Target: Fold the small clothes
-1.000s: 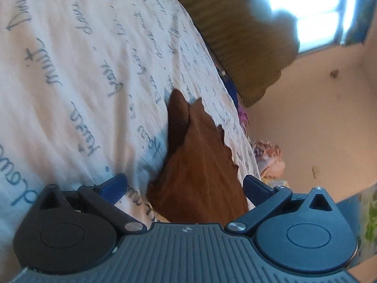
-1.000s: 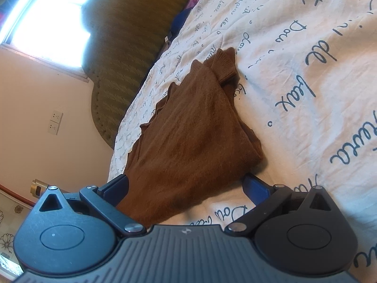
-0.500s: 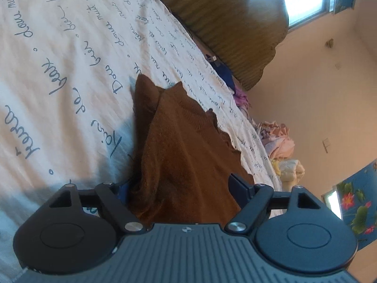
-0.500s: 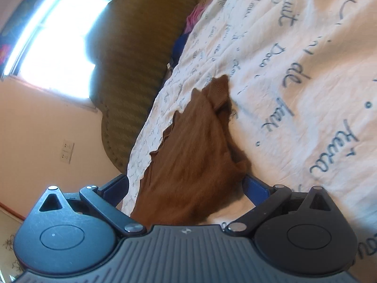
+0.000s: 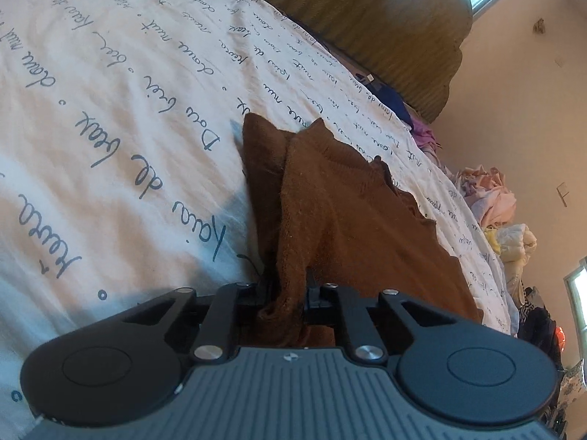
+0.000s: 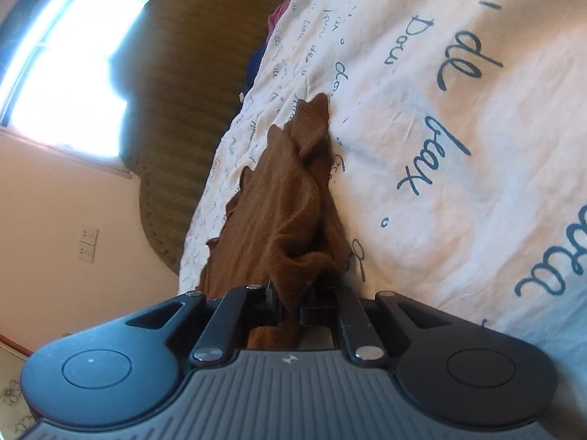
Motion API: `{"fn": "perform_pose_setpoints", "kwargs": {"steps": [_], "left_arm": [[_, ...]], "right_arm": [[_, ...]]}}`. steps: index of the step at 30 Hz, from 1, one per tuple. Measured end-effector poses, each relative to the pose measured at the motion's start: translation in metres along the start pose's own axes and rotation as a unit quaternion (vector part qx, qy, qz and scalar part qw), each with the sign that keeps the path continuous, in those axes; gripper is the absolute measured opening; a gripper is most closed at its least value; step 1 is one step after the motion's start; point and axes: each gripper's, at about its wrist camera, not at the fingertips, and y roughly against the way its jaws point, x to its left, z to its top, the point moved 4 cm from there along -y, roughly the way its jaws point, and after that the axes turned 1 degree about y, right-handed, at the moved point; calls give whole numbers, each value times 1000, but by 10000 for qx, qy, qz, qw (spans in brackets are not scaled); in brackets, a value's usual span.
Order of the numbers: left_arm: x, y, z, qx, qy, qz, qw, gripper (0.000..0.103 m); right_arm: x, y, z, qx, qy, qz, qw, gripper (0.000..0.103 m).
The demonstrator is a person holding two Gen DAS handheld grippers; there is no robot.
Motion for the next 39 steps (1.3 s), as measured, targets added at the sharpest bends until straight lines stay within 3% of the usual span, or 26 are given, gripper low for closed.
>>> {"fn": "perform_pose_setpoints", "kwargs": {"steps": [5, 9, 13, 15, 16, 18, 19, 21, 22, 23, 24, 25, 27, 30, 32, 33, 37, 38, 39], "left_arm": [[-16, 32, 11, -13, -207, -375, 9991, 11], [-17, 78, -2, 174, -567, -488, 9970, 11], [13, 112, -42, 474, -768, -330, 9954, 12], [35, 115, -61, 522, -960, -105, 9940, 16], [47, 119, -66, 429, -967, 68, 9944, 18], [61, 133, -59, 121, -743, 69, 9971, 41], [62, 143, -48, -185, -659, 109, 9976, 47], [50, 160, -21, -965, -760, 207, 9922, 68], [36, 164, -5, -1284, -962, 202, 9868, 87], [21, 161, 7, -1473, -1185, 173, 9818, 103], [7, 154, 17, -1619, -1423, 156, 9764, 101], [-7, 140, 27, -1681, -1689, 249, 9709, 101], [-30, 101, 42, -1484, -1953, 534, 9680, 92], [-43, 28, 52, -659, -1941, 722, 9761, 75], [-44, -14, 49, -256, -2079, 952, 9732, 69], [-43, -28, 46, -138, -2181, 1057, 9701, 69], [-42, -54, 35, 99, -2336, 929, 9678, 73], [-43, -56, 35, 93, -2403, 911, 9664, 66], [-44, -57, 34, 110, -2504, 895, 9639, 41]], "right_arm": [[32, 24, 0, -235, 409, 517, 9975, 6], [53, 58, -15, 3, 799, 750, 9940, 6], [38, 97, -46, 463, 749, 679, 9938, 6], [19, 107, -63, 854, 681, 435, 9931, 10], [10, 112, -70, 938, 722, 109, 9929, 12], [5, 119, -65, 884, 907, -278, 9916, 13], [9, 123, -56, 732, 1031, -378, 9913, 17], [33, 129, -31, 236, 1493, -374, 9878, 25], [49, 127, -19, 9, 1889, -295, 9816, 45], [65, 119, -10, -85, 2282, -251, 9733, 85], [79, 104, 0, -47, 2718, -263, 9620, 99], [90, 86, 9, 20, 3047, -362, 9518, 102], [103, 43, 29, 316, 3372, -476, 9397, 101], [100, -16, 49, 779, 3400, -758, 9341, 96], [95, -49, 54, 1121, 3494, -1060, 9242, 63], [91, -62, 54, 1296, 3533, -1199, 9187, 55], [75, -88, 35, 1747, 3708, -1333, 9023, 49], [75, -87, 33, 1704, 3813, -1256, 8999, 26], [75, -87, 32, 1718, 3834, -1181, 8997, 14]]}}
